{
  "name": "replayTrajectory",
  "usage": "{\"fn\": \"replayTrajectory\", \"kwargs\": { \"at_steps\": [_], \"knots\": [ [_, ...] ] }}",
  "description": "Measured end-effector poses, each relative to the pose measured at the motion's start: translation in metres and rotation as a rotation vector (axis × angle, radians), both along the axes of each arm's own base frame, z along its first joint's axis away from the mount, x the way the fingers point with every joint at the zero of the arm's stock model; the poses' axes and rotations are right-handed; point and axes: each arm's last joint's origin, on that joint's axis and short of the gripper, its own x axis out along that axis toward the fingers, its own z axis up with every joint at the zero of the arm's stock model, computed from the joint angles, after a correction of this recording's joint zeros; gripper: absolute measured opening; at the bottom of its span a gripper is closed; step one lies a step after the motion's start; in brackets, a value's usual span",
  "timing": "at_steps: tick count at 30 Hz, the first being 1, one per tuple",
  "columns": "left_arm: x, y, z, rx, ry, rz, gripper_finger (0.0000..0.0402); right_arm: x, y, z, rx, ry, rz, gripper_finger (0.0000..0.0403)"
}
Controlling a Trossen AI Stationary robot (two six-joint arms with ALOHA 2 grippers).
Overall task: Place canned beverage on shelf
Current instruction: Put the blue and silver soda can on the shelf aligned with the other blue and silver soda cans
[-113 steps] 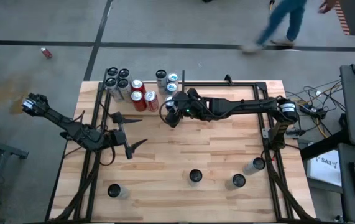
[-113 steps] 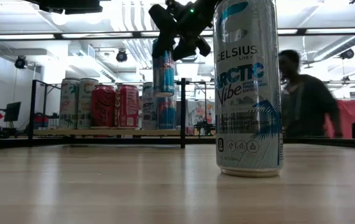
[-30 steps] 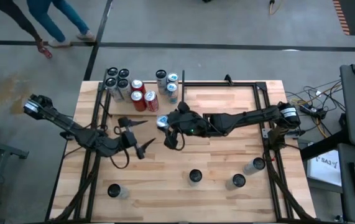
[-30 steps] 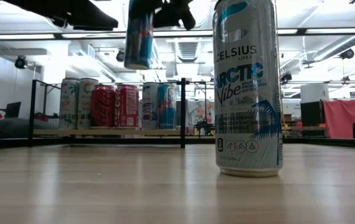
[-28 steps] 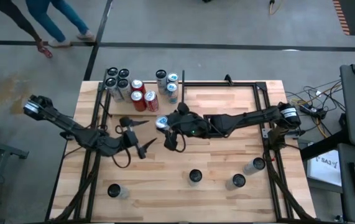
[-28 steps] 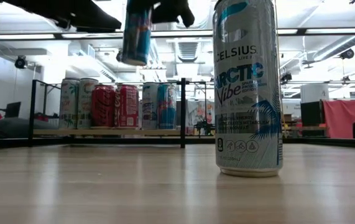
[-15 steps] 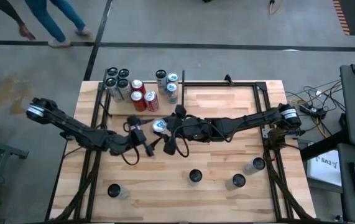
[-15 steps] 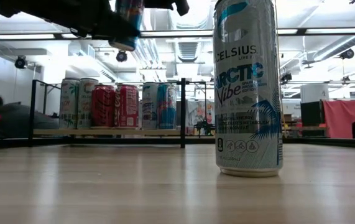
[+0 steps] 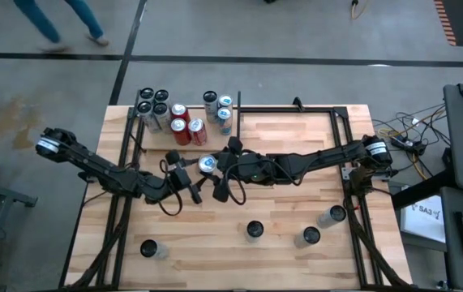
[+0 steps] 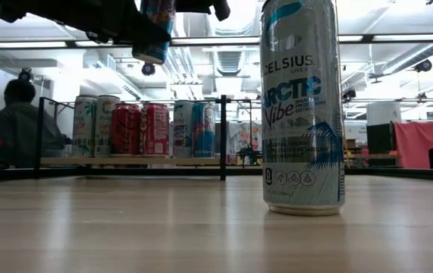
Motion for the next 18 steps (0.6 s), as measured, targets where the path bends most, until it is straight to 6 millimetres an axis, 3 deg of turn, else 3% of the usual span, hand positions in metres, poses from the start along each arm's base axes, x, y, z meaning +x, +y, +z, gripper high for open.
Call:
{"fn": "replayTrajectory", "kwargs": {
  "at_steps": [2, 10, 18],
  "knots": [
    [0.000, 0.000, 0.000, 0.001, 0.000, 0.006, 0.0207, 0.000, 0.000, 0.000, 0.003, 0.004, 0.001, 0.0244],
    [-0.001, 0.001, -0.002, 0.015, 0.027, 0.020, 0.0207, -0.002, -0.001, 0.000, -0.006, 0.048, -0.004, 0.0295],
    [-0.002, 0.001, -0.012, 0.037, 0.113, 0.022, 0.0207, -0.011, -0.002, 0.021, -0.037, 0.234, 0.002, 0.0325]
  ]
}}
